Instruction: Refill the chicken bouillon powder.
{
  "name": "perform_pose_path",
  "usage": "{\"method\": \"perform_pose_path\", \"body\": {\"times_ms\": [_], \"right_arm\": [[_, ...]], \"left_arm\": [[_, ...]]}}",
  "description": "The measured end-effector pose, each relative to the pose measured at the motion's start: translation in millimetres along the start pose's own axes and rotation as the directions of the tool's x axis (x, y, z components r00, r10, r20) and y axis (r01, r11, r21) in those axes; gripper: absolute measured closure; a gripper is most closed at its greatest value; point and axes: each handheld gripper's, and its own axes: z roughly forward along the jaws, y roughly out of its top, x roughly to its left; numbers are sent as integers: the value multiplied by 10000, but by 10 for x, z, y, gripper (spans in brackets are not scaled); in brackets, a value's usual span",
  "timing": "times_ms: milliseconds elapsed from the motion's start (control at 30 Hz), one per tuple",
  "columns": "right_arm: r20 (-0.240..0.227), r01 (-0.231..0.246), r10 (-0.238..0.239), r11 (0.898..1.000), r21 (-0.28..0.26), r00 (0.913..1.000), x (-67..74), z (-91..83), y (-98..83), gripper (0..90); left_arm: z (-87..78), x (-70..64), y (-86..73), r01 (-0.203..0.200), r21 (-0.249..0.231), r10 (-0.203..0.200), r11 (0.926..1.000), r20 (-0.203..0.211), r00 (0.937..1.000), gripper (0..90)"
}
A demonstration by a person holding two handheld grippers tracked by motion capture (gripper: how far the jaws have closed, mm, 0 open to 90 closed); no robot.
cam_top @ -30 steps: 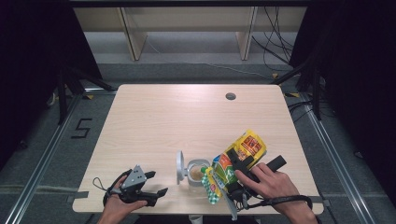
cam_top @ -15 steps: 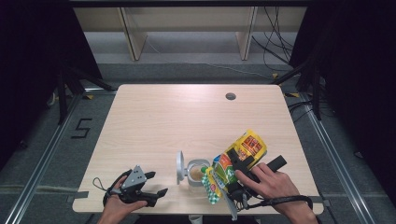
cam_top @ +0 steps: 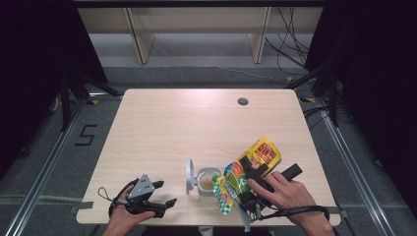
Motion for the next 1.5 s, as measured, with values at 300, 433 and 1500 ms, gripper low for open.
{"method": "perform_pose_path", "body": {"times_ms": [300,433,1500], "right_arm": [[72,345,-344,9994,-60,9994,-20,7,-14,562],[67,241,-241,9997,-49,9997,-18,1,-11,562],[145,249,-248,9996,-117,9996,-14,-3,-11,563]], "left_arm": [[-7,8,0,-89,128,89,9999,43,10000,220],[-8,12,0,-118,127,117,9999,45,9999,220],[-3,15,3,-167,62,167,9998,15,9999,220]]}}
